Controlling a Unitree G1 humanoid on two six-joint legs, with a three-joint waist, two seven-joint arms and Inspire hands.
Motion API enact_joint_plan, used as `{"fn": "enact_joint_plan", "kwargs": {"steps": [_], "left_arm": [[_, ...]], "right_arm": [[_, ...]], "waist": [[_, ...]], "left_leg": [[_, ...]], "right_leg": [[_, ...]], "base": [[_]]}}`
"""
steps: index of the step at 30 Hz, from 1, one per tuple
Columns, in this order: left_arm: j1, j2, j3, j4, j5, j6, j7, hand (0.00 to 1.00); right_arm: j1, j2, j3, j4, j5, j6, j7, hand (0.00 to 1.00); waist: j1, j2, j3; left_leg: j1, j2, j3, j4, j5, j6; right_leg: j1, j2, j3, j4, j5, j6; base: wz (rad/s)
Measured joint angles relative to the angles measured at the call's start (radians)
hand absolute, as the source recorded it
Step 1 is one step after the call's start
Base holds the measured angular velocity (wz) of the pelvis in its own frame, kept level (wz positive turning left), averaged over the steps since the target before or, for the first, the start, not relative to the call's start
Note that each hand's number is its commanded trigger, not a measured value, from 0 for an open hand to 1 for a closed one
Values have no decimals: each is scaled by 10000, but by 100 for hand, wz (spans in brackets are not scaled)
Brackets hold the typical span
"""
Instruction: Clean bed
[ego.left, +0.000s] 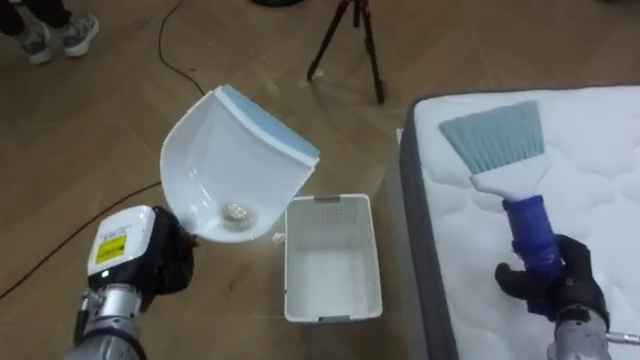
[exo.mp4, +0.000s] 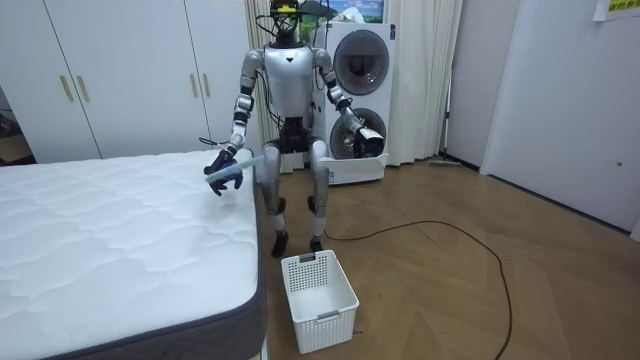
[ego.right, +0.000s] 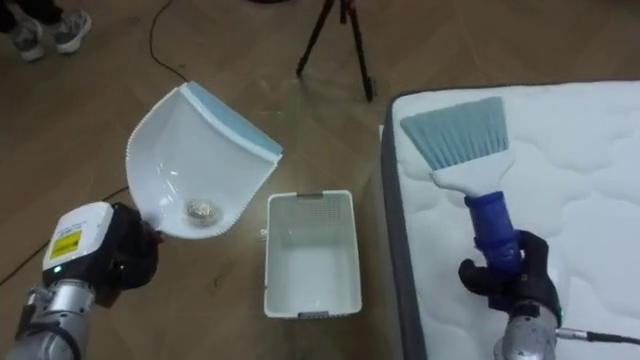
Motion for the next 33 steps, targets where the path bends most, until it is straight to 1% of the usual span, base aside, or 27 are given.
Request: {"fn": "enact_joint_plan", "kwargs": {"steps": [1, 2, 3, 4, 5, 6, 7, 8, 9, 10, 11, 12, 13, 15, 16, 18, 19, 20, 21, 23, 25, 26, 29, 31, 33], "left_arm": [[-172, 151, -53, 41, 0, -76, -47, 100], [-529, 558, -277, 81, -1, -128, -110, 100], [-940, 1024, -508, 93, -5, -146, -195, 100], [-1179, 1200, -587, 134, -41, -153, -274, 100], [-1702, 1520, -827, 330, -282, -170, -443, 100], [-1920, 1688, -913, 384, -411, -175, -567, 100], [-2219, 1781, -1019, 480, -465, -183, -787, 100], [-2472, 1901, -1181, 487, -460, -233, -979, 100], [-2569, 2132, -1278, 489, -453, -321, -1243, 100], [-2616, 2254, -1353, 488, -452, -336, -1374, 100], [-2707, 2462, -1474, 488, -455, -307, -1604, 100], [-2761, 2570, -1590, 488, -474, -270, -1688, 100], [-2843, 2728, -1758, 497, -475, -180, -1889, 100], [-3161, 3011, -2309, 735, -441, -56, -2238, 100], [-3218, 3058, -2411, 766, -394, -26, -2366, 100], [-3295, 3200, -2841, 770, -336, 165, -2791, 100], [-3304, 3211, -2948, 793, -344, 207, -2865, 100], [-3398, 3225, -3262, 979, -348, 270, -2959, 100], [-3493, 3225, -3634, 1050, -348, 414, -3132, 100], [-3523, 3220, -3979, 1047, -339, 504, -3342, 100], [-3626, 3201, -4226, 1046, -234, 501, -3635, 100], [-3754, 3201, -4400, 1046, -120, 509, -3842, 100], [-4195, 3206, -4853, 1047, 50, 580, -4200, 100], [-4391, 3225, -5023, 1048, 47, 593, -4306, 100], [-4612, 3259, -5128, 1050, 46, 593, -4432, 100]], "right_arm": [[-4, -35, 13, 99, -1, -2, -47, 0], [-41, -113, 68, 261, -17, -2, -64, 0], [-115, -166, 74, 267, -39, -29, -55, 0], [-225, -230, 78, 298, -54, -54, -47, 0], [-497, -339, 77, 431, -63, -73, -50, 0], [-646, -361, 77, 525, -65, -98, -55, 0], [-877, -502, 88, 750, -62, -170, -92, 0], [-977, -663, 133, 872, -63, -246, -221, 0], [-1086, -689, 168, 1035, -112, -258, -267, 0], [-1082, -688, 185, 1045, -126, -258, -276, 0], [-1082, -693, 229, 1058, -189, -258, -279, 0], [-1083, -705, 277, 1058, -194, -258, -287, 0], [-1086, -732, 461, 1063, -155, -258, -361, 0], [-1100, -738, 673, 1120, -198, -258, -378, 0], [-1117, -738, 684, 1167, -262, -258, -372, 0], [-1158, -739, 825, 1440, -453, -256, -358, 0], [-1156, -740, 929, 1489, -439, -254, -354, 0], [-1154, -739, 1173, 1597, -427, -244, -336, 0], [-1146, -737, 1439, 1665, -414, -233, -312, 0], [-1185, -738, 1685, 1660, -452, -232, -254, 0], [-1265, -726, 1739, 1673, -519, -242, -253, 0], [-1357, -728, 1737, 1778, -473, -305, -275, 0], [-1596, -728, 1801, 1880, -271, -360, -547, 0], [-1636, -728, 1963, 1893, -193, -438, -737, 0], [-1648, -722, 2178, 1965, -222, -608, -941, 0]], "waist": [[-56, 19, 12], [-213, 68, 46], [-322, 136, 88], [-370, 230, 146], [-551, 335, 209], [-605, 317, 199], [-854, 493, 178], [-839, 640, 172], [-817, 710, 154], [-822, 720, 147], [-842, 736, 143], [-881, 744, 146], [-1009, 755, 147], [-1108, 765, 148], [-1116, 767, 148], [-1179, 782, 152], [-1219, 784, 154], [-1307, 793, 156], [-1365, 798, 160], [-1382, 799, 159], [-1396, 806, 159], [-1432, 822, 168], [-1568, 958, 244], [-1580, 987, 237], [-1701, 1014, 236]], "left_leg": [[-50, -7, -63, 94, -26, 40], [-165, -79, -403, 285, -84, 126], [-419, -226, -717, 494, -100, 156], [-585, -239, -779, 654, -113, 173], [-901, -385, -907, 903, -113, 177], [-1059, -517, -926, 1020, -121, 190], [-1319, -641, -1013, 1213, -171, 222], [-1404, -646, -925, 1174, -140, 204], [-1398, -658, -916, 1107, -117, 189], [-1377, -659, -917, 1072, -110, 179], [-1374, -650, -918, 1051, -109, 177], [-1389, -643, -917, 1048, -109, 177], [-1452, -625, -904, 1042, -108, 177], [-1644, -600, -923, 1039, -107, 178], [-1703, -599, -910, 1040, -107, 178], [-1825, -615, -850, 1001, -99, 192], [-1846, -623, -846, 997, -96, 197], [-1888, -626, -832, 989, -92, 204], [-1931, -624, -795, 969, -92, 205], [-2051, -563, -594, 892, -92, 207], [-2219, -522, -497, 880, -93, 208], [-2306, -501, -459, 899, -93, 208], [-2428, -486, -435, 898, -92, 210], [-2430, -484, -388, 835, -86, 221], [-2422, -484, -351, 763, -74, 238]], "right_leg": [[-241, -89, 141, 503, -1, 0], [-804, -194, 557, 1340, -112, 11], [-1362, -40, 1292, 1317, -450, -43], [-1657, 60, 1624, 1141, -517, -79], [-2254, 198, 2146, 582, -457, -3], [-2528, 216, 2362, 284, -241, 88], [-2750, 182, 2481, 426, 279, -24], [-2838, 176, 2440, 415, 273, -21], [-2854, 153, 2409, 428, 258, -43], [-2842, 152, 2410, 426, 249, -49], [-2834, 156, 2399, 424, 243, -54], [-2833, 156, 2375, 417, 242, -55], [-2836, 149, 2300, 392, 236, -57], [-2948, 153, 2200, 298, 237, -56], [-3005, 153, 2202, 284, 240, -51], [-3143, 125, 2214, 290, 256, -24], [-3165, 115, 2209, 280, 257, -22], [-3189, 94, 2179, 263, 258, -20], [-3230, 79, 2160, 262, 259, -20], [-3405, 67, 2184, 253, 259, -21], [-3592, 90, 2232, 250, 266, -33], [-3673, 104, 2257, 258, 271, -41], [-3782, 103, 2237, 256, 272, -42], [-3854, 103, 2263, 268, 272, -42], [-3875, 99, 2273, 263, 271, -42]], "base": [[41], [46], [48], [52], [43], [64], [44], [35], [5], [0], [5], [15], [20], [16], [4], [0], [0], [6], [4], [-6], [-5], [0], [3], [-9], [0]]}}
